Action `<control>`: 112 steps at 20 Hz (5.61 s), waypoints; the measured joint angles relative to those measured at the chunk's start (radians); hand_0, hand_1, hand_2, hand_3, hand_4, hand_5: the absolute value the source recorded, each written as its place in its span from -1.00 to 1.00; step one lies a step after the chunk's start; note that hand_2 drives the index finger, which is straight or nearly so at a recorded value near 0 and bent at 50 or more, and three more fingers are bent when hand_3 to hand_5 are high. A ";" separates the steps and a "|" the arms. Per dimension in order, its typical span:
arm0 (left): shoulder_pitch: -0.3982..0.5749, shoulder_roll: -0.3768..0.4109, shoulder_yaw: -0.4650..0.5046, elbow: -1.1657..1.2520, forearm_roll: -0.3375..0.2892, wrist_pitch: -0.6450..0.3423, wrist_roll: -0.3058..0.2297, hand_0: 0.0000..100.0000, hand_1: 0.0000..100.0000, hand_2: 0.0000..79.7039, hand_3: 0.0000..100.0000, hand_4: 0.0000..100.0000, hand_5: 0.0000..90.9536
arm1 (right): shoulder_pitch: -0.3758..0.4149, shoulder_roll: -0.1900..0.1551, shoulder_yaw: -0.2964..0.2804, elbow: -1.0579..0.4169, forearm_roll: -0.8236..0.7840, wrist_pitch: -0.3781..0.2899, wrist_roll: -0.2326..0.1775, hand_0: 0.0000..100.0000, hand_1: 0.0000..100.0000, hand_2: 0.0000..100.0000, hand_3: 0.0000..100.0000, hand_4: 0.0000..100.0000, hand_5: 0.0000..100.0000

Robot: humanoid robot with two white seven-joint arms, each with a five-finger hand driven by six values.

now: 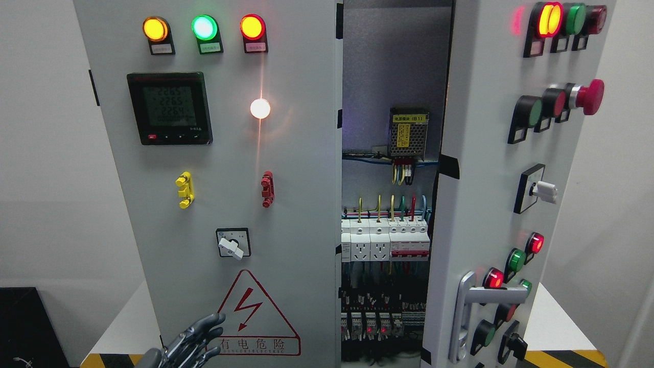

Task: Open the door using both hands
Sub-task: 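Raise the left hand toward the gap beside the open door edge, then insert left hand fingers behind the door edge and push it outward, then sweep the left hand outward, swinging the door fully open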

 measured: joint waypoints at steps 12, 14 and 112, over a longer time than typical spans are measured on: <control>-0.338 0.100 -0.111 -0.035 0.226 0.009 0.000 -1.00 -1.00 -1.00 -1.00 -1.00 -1.00 | 0.000 0.000 0.000 0.000 0.000 0.000 0.000 -0.62 -1.00 -1.00 -1.00 -1.00 -1.00; -0.389 0.106 -0.138 -0.038 0.250 0.013 0.000 -1.00 -1.00 -1.00 -1.00 -1.00 -1.00 | 0.000 0.000 0.000 0.000 0.000 0.000 0.000 -0.62 -1.00 -1.00 -1.00 -1.00 -1.00; -1.262 -0.912 -0.716 0.422 0.568 0.367 0.008 -1.00 -1.00 -1.00 -1.00 -1.00 -1.00 | 0.000 0.000 0.000 0.000 0.000 0.000 0.000 -0.62 -1.00 -1.00 -1.00 -1.00 -1.00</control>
